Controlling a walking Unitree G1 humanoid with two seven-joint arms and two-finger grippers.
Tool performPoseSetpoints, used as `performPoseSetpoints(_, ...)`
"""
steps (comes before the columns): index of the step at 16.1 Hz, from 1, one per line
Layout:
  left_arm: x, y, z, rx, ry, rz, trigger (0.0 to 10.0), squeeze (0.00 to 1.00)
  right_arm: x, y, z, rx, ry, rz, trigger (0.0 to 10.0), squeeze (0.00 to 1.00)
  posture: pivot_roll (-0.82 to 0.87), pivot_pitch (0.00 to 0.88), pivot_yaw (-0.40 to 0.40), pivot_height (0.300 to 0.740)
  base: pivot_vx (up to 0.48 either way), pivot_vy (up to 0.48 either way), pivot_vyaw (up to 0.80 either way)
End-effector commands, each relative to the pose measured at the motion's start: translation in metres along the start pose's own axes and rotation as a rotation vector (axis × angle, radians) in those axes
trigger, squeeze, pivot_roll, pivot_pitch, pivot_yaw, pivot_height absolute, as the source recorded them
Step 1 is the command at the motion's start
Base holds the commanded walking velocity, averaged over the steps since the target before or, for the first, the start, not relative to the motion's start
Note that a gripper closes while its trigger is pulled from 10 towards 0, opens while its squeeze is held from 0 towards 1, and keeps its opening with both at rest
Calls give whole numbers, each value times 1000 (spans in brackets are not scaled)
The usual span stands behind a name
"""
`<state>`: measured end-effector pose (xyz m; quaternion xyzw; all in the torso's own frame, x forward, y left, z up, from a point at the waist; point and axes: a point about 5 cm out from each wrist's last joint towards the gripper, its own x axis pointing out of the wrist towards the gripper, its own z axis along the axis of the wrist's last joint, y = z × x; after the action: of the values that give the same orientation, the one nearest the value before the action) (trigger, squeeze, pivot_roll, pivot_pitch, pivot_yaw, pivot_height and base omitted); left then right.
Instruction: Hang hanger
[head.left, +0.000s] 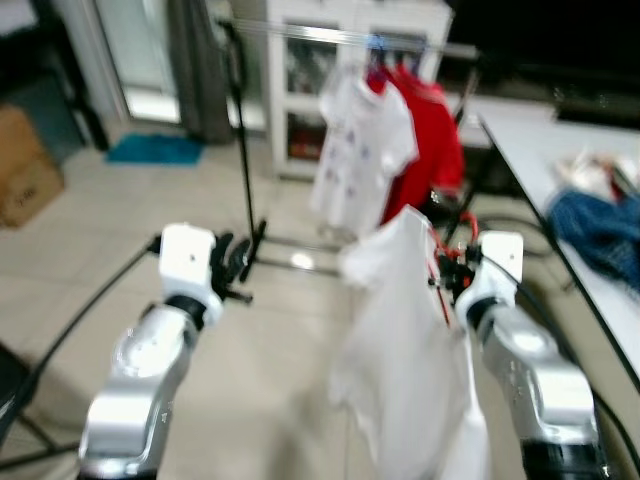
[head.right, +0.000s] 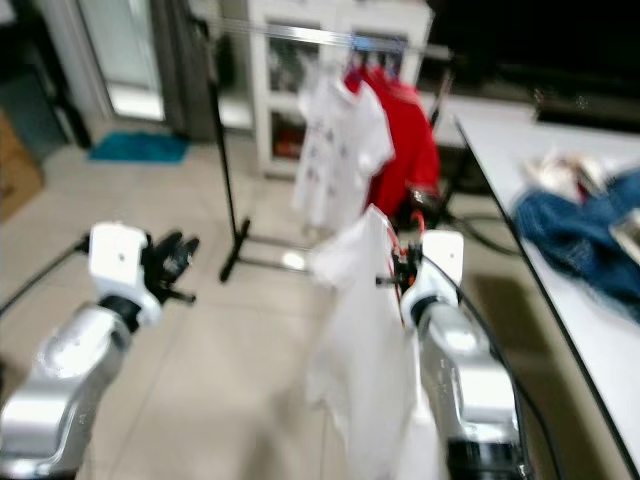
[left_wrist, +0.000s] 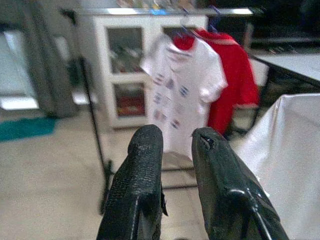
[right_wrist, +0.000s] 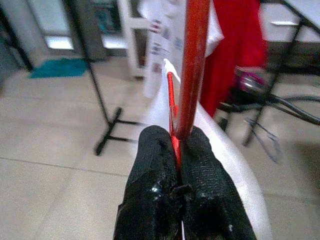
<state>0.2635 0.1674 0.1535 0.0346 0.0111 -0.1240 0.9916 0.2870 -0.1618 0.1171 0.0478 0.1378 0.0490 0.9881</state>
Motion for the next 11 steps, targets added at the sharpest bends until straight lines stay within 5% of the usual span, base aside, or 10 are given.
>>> performPoseSetpoints(1, -1, 4, 0, 5, 17, 16, 10000, 0, 2, 10, 10, 23, -47, 44, 10000, 0, 122, 0, -53, 740, 431, 0, 0)
performPoseSetpoints(11, -2, -1, -3, -14, 42, 6, 10000, 0, 4, 8, 14, -34, -42, 54, 10000, 0, 90, 0, -53, 740, 430, 0, 0)
